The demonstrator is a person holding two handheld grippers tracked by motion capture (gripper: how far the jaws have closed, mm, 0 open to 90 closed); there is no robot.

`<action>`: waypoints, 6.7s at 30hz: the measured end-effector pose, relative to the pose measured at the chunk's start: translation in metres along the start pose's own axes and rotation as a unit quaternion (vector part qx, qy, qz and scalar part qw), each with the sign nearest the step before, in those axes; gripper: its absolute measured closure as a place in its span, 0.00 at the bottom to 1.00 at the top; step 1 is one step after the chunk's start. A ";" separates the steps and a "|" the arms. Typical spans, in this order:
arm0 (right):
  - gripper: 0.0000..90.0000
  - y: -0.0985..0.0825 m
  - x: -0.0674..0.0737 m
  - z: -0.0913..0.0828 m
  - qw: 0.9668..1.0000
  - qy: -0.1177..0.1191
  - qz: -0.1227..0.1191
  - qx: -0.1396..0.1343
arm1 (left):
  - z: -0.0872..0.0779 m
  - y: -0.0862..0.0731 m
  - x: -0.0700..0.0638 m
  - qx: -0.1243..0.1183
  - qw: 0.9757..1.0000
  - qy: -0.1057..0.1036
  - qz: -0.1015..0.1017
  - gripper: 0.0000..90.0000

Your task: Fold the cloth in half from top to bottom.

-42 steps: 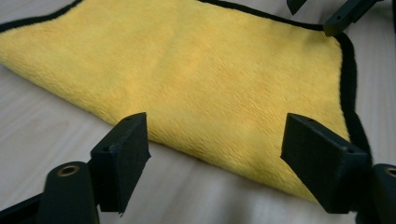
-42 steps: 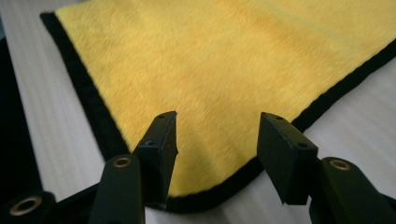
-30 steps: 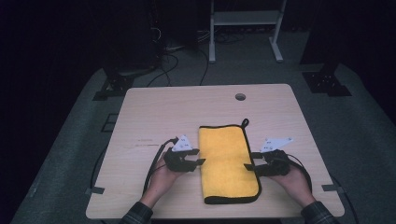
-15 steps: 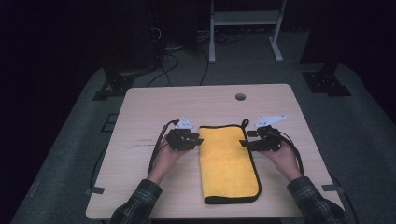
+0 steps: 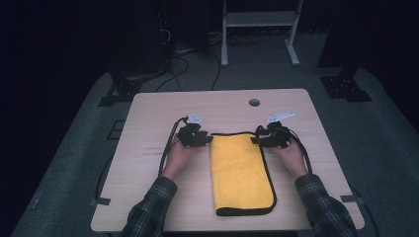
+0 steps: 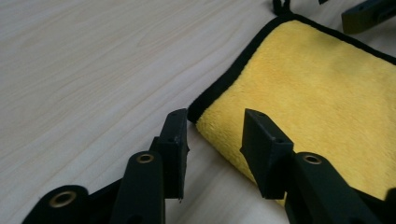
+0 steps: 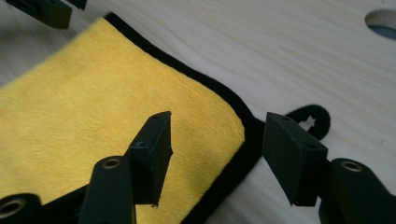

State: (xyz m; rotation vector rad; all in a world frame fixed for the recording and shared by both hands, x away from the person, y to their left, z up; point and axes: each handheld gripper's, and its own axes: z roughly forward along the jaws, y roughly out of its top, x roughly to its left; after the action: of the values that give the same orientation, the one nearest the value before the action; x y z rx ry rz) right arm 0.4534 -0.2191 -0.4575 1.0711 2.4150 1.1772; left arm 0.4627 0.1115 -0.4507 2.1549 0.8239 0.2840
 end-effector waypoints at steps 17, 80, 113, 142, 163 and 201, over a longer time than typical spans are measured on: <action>0.44 0.007 -0.015 0.020 1.000 -0.018 0.003 0.013 | 0.022 -0.005 0.008 0.039 0.998 0.042 0.002 0.54; 0.89 -0.002 0.027 -0.040 0.995 0.080 -0.042 -0.041 | -0.044 0.000 -0.027 -0.074 0.992 -0.081 0.065 0.91; 0.84 -0.066 0.092 -0.073 0.991 0.107 -0.083 0.015 | -0.073 -0.064 -0.097 0.011 0.982 -0.160 0.096 0.91; 0.97 -0.059 0.071 -0.089 0.995 0.082 -0.047 -0.022 | -0.062 -0.047 -0.086 -0.018 0.987 -0.141 0.072 0.85; 0.98 -0.084 0.121 -0.072 0.978 0.147 -0.127 0.075 | -0.060 -0.079 -0.121 0.057 0.978 -0.159 0.119 0.85; 0.00 -0.113 0.056 -0.120 0.999 -0.035 0.022 -0.032 | -0.138 -0.140 -0.058 0.006 0.999 0.020 0.033 0.00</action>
State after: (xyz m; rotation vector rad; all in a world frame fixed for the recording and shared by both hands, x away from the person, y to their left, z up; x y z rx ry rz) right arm 0.2963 -0.2938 -0.4610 1.1330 2.2959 1.2018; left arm 0.2917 0.2233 -0.4607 2.1967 0.7793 0.3588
